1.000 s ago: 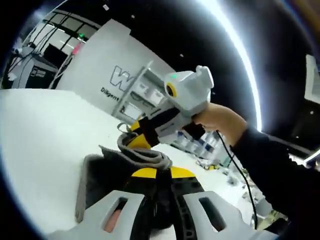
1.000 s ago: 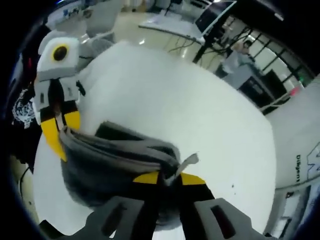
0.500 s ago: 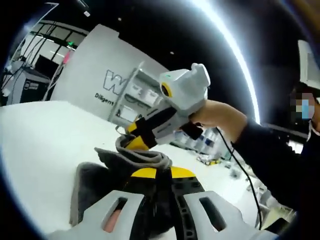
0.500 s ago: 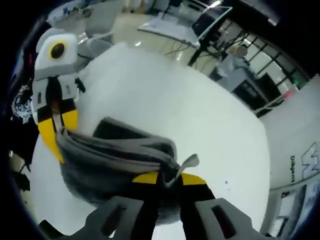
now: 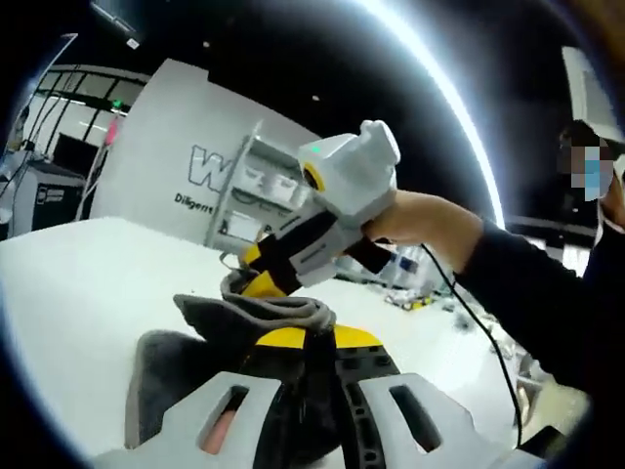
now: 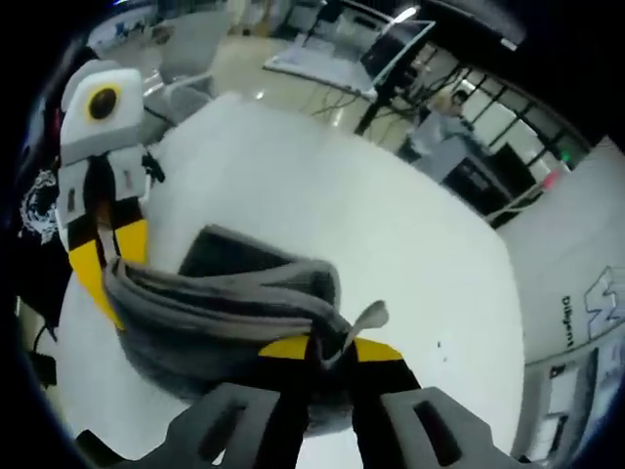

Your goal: Open the folded towel by lifting each exposed corner and separating the folded layers until the towel lies flat within the target outline without major curled edges

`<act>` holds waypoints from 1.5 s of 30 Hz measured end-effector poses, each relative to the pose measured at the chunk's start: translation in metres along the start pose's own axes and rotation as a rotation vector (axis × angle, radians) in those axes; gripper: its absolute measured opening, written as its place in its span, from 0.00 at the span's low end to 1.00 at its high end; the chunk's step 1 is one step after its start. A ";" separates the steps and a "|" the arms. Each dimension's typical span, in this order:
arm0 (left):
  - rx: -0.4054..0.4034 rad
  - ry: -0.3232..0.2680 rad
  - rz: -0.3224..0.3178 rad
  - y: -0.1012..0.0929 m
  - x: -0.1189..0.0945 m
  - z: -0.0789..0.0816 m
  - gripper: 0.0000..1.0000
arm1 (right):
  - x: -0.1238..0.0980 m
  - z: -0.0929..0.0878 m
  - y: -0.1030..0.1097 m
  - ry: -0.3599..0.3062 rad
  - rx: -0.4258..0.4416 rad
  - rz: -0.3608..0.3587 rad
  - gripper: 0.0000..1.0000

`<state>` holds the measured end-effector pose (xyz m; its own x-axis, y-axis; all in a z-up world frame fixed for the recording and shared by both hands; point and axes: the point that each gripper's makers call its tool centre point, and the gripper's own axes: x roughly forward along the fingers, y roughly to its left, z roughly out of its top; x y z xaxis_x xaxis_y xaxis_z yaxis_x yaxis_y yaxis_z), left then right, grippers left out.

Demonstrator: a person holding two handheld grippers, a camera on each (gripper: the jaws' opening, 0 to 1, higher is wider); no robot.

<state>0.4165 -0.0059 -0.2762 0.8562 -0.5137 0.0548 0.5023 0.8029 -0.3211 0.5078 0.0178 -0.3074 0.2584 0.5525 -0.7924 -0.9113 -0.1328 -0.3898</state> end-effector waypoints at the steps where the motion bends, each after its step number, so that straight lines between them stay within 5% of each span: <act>1: 0.007 0.001 -0.002 -0.002 0.001 0.000 0.05 | -0.002 -0.003 -0.001 0.000 0.007 -0.002 0.09; 28: 0.106 0.089 -0.068 -0.045 0.025 -0.025 0.05 | -0.026 -0.044 0.010 0.009 0.059 -0.074 0.11; 45: 0.183 0.183 -0.105 -0.067 0.039 -0.062 0.06 | -0.031 -0.087 0.022 0.001 0.135 -0.111 0.11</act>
<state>0.4085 -0.0987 -0.3109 0.7708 -0.6294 -0.0987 0.6146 0.7754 -0.1453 0.5074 -0.0741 -0.3322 0.3597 0.5567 -0.7488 -0.9121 0.0408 -0.4079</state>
